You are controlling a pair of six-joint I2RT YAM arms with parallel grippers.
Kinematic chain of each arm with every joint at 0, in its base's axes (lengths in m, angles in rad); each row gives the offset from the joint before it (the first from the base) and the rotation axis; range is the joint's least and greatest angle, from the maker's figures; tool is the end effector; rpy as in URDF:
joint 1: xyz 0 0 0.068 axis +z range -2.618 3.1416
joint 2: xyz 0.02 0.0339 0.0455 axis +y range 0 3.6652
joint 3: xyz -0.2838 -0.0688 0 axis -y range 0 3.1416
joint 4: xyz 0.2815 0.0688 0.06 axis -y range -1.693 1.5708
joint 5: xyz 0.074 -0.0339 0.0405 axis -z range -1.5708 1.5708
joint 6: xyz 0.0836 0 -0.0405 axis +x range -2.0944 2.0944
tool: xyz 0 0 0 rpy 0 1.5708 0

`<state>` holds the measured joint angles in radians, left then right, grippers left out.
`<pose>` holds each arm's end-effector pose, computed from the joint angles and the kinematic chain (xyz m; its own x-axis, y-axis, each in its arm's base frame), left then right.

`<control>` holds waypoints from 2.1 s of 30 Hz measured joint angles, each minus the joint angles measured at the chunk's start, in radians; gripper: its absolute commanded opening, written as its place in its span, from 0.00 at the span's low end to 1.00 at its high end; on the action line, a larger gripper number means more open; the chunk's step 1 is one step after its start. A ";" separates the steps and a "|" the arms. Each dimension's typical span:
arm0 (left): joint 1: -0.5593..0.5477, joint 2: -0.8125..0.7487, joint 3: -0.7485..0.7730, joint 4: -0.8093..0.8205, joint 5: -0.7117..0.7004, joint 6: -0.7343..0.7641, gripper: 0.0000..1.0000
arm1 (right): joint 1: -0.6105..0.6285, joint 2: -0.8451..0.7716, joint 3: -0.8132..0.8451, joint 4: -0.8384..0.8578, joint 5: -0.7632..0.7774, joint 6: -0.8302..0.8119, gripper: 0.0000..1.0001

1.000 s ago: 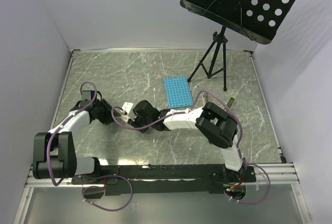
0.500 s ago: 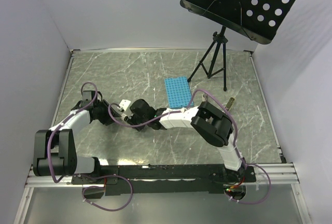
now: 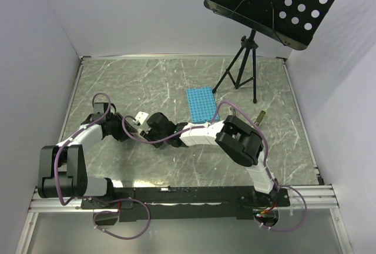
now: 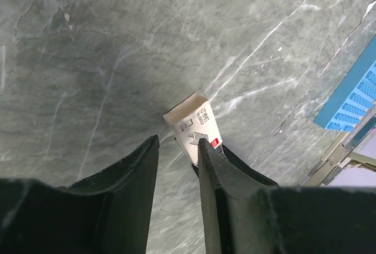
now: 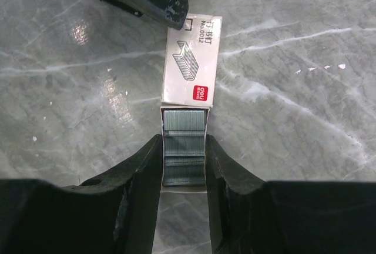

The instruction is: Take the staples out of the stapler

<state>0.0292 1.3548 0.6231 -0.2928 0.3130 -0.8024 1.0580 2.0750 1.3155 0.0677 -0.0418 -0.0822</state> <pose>0.2891 -0.0173 0.1161 -0.6886 -0.7045 -0.1719 -0.5223 0.6462 -0.5564 0.2540 0.4582 0.1112 -0.2391 -0.5919 -0.7697 -0.9091 0.4149 -0.0367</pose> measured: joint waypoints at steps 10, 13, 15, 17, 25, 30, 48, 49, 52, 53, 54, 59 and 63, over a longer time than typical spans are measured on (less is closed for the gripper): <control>0.000 0.015 -0.002 0.017 0.002 -0.004 0.36 | 0.000 0.005 0.008 0.000 0.000 0.025 0.35; 0.000 0.015 -0.011 0.027 0.002 -0.004 0.35 | 0.000 0.005 0.008 0.001 0.000 0.034 0.35; 0.000 0.017 -0.016 0.029 0.003 -0.004 0.35 | 0.000 0.006 0.008 0.002 0.000 0.037 0.35; 0.000 0.018 -0.020 0.035 0.003 -0.005 0.34 | 0.000 0.007 0.008 0.008 -0.001 0.041 0.35; 0.000 0.018 -0.030 0.048 0.005 -0.007 0.34 | 0.000 0.035 0.041 0.016 -0.004 0.045 0.35; 0.000 0.018 -0.030 0.049 0.012 -0.008 0.33 | 0.000 0.049 0.061 0.014 -0.003 0.045 0.35; 0.063 0.019 0.065 -0.028 -0.011 -0.023 0.41 | 0.001 0.058 0.078 0.005 0.009 0.052 0.35; 0.068 0.024 0.071 -0.030 -0.016 -0.021 0.40 | 0.001 0.058 0.078 0.004 0.010 0.052 0.35; 0.072 0.059 0.097 -0.032 -0.016 -0.018 0.40 | 0.002 0.058 0.080 0.000 0.014 0.056 0.35; 0.072 0.073 0.105 -0.030 -0.015 -0.016 0.40 | 0.003 0.058 0.082 -0.002 0.015 0.058 0.35; 0.072 0.085 0.109 -0.027 -0.014 -0.013 0.40 | 0.003 0.060 0.087 -0.008 0.017 0.059 0.35; 0.072 0.126 0.112 -0.023 -0.002 -0.003 0.39 | 0.003 0.069 0.107 -0.027 0.023 0.059 0.35; 0.072 0.149 0.112 -0.013 0.015 -0.003 0.36 | 0.003 0.071 0.111 -0.031 0.024 0.060 0.35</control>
<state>0.1017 1.5036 0.7353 -0.3054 0.3279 -0.8059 1.0607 2.1464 1.4261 0.0372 -0.0181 -0.0227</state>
